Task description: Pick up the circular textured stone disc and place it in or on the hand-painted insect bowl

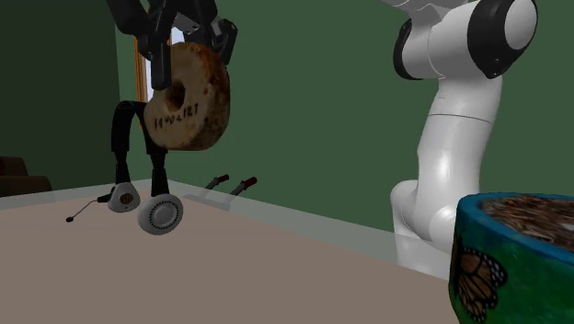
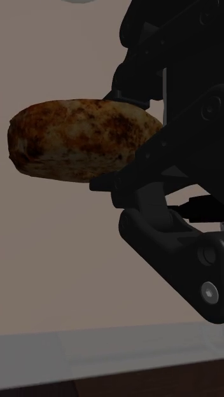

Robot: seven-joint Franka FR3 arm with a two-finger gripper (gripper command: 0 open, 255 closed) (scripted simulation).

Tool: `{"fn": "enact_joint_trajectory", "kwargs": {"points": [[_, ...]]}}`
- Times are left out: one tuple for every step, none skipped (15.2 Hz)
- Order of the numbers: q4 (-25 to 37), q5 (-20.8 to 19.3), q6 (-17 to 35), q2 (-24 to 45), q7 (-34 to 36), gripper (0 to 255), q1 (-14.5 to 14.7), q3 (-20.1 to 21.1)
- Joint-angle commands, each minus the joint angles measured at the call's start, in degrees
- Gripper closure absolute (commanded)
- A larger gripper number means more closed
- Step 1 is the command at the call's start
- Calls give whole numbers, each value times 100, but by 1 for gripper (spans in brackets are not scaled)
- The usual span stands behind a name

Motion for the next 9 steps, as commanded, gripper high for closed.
{"fn": "enact_joint_trajectory", "kwargs": {"points": [[224, -23, -161, 66, 31, 255, -9, -6], [351, -38, -241, 114, 60, 255, -10, 2], [480, -54, -322, 164, 91, 255, -11, 11], [613, -70, -403, 216, 123, 255, -11, 21], [749, -88, -485, 271, 156, 255, -10, 32], [889, -107, -569, 328, 190, 255, -8, 44], [1033, -127, -653, 388, 226, 255, -6, 58], [1085, -134, -684, 410, 239, 255, -5, 63], [922, -41, -688, 216, 266, 255, 15, 54]]}}
